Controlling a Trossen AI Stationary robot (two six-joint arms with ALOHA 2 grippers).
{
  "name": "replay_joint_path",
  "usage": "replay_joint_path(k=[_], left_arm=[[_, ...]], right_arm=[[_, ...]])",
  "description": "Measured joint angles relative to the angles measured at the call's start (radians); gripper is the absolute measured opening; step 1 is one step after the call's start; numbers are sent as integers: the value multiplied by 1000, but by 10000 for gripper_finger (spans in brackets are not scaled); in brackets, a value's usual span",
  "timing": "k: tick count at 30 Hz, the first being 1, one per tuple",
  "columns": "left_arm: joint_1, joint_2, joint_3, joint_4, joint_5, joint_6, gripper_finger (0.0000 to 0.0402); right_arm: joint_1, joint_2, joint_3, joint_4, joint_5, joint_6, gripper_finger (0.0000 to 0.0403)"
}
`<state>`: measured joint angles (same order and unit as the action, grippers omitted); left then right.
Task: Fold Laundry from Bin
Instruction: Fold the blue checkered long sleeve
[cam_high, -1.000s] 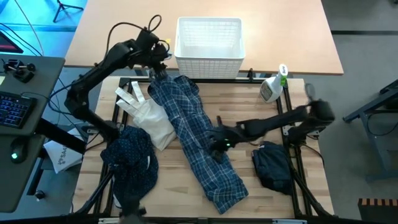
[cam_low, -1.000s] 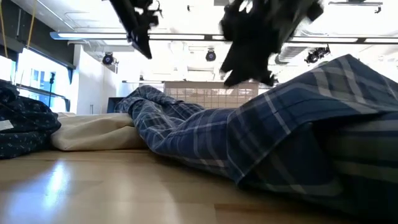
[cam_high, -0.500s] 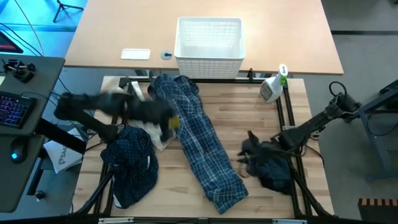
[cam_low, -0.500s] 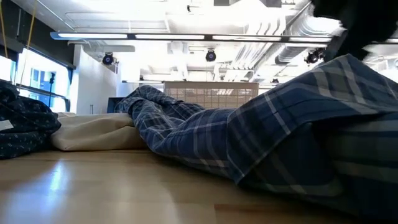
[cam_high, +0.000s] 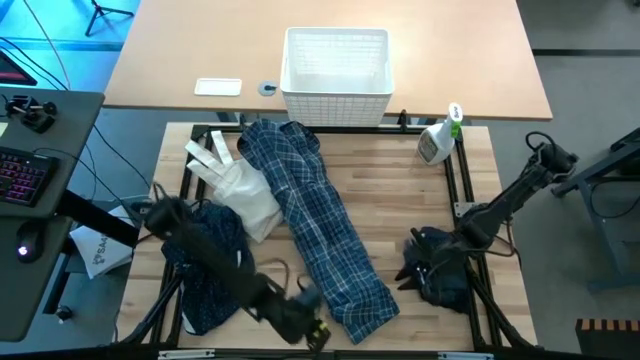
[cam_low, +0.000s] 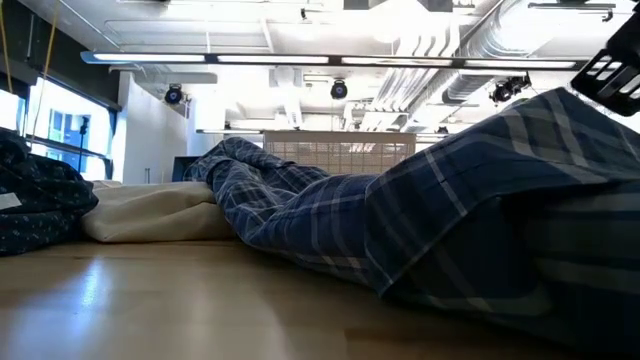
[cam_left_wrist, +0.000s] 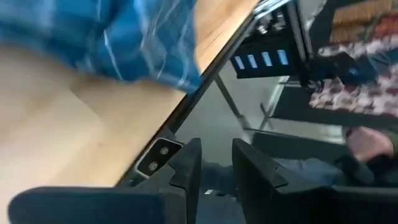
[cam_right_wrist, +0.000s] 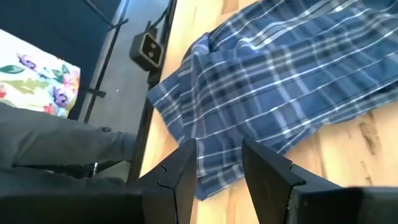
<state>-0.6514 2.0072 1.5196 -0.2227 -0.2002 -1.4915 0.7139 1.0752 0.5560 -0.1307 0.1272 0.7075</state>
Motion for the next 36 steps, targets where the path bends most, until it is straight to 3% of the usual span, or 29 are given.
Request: replay_joint_path(k=[4, 8, 13, 16, 22, 28, 36], left_arm=[[-7, 123, -1, 81, -11, -158, 76], [2, 187, -1, 115, -107, -280, 76], [14, 196, 0, 147, -315, -296, 76], [31, 195, 0, 139, -360, -280, 74], [85, 191, 4, 209, -223, -146, 9], [96, 186, 109, 224, 46, -85, 1], [76, 185, 166, 216, 140, -166, 1]], right_arm=[[43, -2, 0, 11, -1, 32, 126], [85, -2, 0, 25, 0, 56, 126], [126, -2, 1, 25, 22, 101, 126], [143, -2, 1, 26, 22, 111, 126], [167, -2, 1, 27, 29, 163, 126], [197, -2, 1, 30, 94, 179, 126], [199, -2, 1, 31, 185, 160, 126]])
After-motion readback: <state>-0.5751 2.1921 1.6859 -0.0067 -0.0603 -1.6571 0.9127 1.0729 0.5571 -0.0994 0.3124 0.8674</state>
